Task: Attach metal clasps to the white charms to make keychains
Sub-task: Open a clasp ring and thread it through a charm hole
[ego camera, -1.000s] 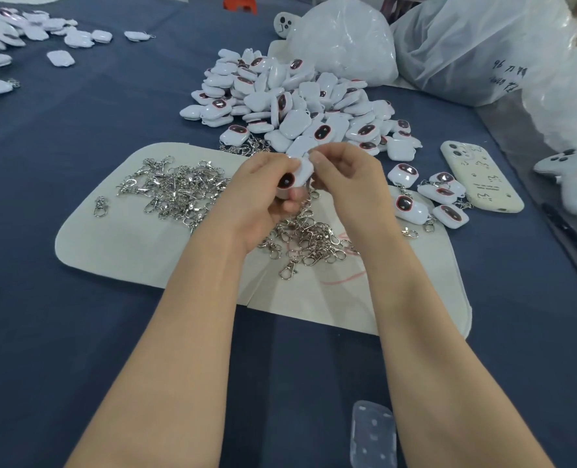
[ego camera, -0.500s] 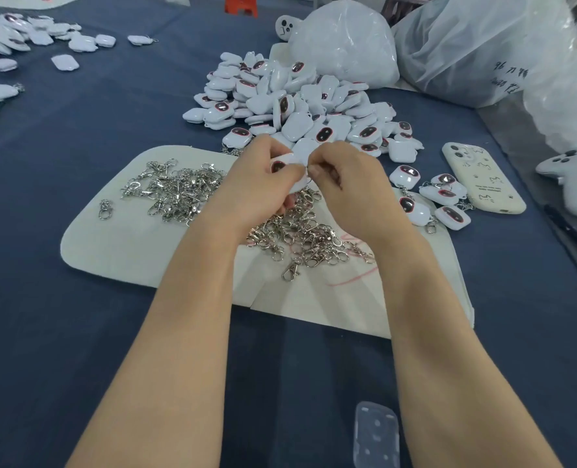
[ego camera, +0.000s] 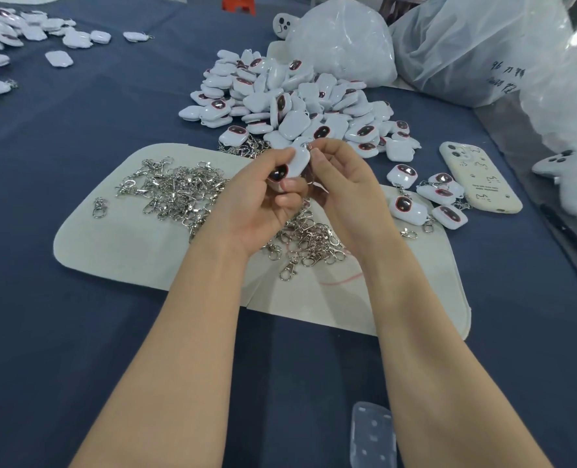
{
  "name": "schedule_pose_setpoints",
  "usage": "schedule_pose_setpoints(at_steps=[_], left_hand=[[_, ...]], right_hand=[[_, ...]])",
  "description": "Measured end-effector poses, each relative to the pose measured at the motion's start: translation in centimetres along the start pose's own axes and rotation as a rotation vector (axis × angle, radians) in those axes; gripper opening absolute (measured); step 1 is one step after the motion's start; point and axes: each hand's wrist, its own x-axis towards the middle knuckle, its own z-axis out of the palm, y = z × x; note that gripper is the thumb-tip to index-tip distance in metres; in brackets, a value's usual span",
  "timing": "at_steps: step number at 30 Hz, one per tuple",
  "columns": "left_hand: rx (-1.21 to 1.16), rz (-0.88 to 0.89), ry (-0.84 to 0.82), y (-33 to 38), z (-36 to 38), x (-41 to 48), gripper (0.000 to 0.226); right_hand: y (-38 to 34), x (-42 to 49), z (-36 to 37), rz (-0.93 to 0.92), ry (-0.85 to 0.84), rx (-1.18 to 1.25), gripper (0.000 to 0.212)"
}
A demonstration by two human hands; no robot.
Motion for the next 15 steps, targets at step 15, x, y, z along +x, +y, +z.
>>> schedule_pose_setpoints(at_steps=[15], left_hand=[[0.395,0.130,0.228,-0.1,0.5,-0.1,0.019]], right_hand=[[0.2,0.1,-0.3,-0.434,0.151,-0.941,0.011]])
